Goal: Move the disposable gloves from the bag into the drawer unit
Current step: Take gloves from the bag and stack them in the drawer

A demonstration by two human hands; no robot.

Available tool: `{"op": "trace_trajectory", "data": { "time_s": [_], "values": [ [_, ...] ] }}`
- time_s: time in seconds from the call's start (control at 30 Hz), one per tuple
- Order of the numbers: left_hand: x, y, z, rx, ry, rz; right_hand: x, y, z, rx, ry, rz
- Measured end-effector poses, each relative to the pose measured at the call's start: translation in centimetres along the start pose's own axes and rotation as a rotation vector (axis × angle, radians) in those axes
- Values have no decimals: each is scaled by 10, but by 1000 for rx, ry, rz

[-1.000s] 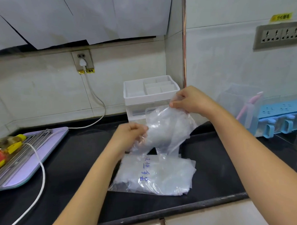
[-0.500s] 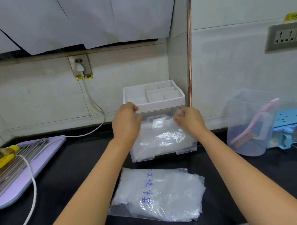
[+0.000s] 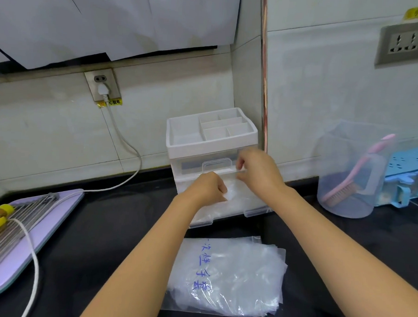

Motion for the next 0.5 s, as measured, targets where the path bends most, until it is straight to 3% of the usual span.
{"op": "trace_trajectory", "data": {
  "time_s": [0.07, 0.17, 0.27, 0.4, 0.5],
  "values": [
    [2, 3, -1, -8, 39, -9, 10, -3, -2, 235, 50, -75],
    [2, 7, 1, -12, 97, -36, 21, -4, 1, 532, -92, -130],
    [4, 11, 3, 1, 157, -81, 21, 0, 4, 535, -104, -48],
    [4, 9, 5, 49, 178, -105, 18, 1, -7, 373, 58, 49],
    [2, 7, 6, 110, 146, -96, 23, -5, -8, 464, 180, 3]
  ]
}}
Point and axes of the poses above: each hand's wrist, its own y-axis towards the middle knuckle, its own z-axis out of the palm, x = y × z, the point moved 1 cm from there along y, towards the middle knuckle, and after that the axes turned 14 degrees about -y, right-handed, at the moved point
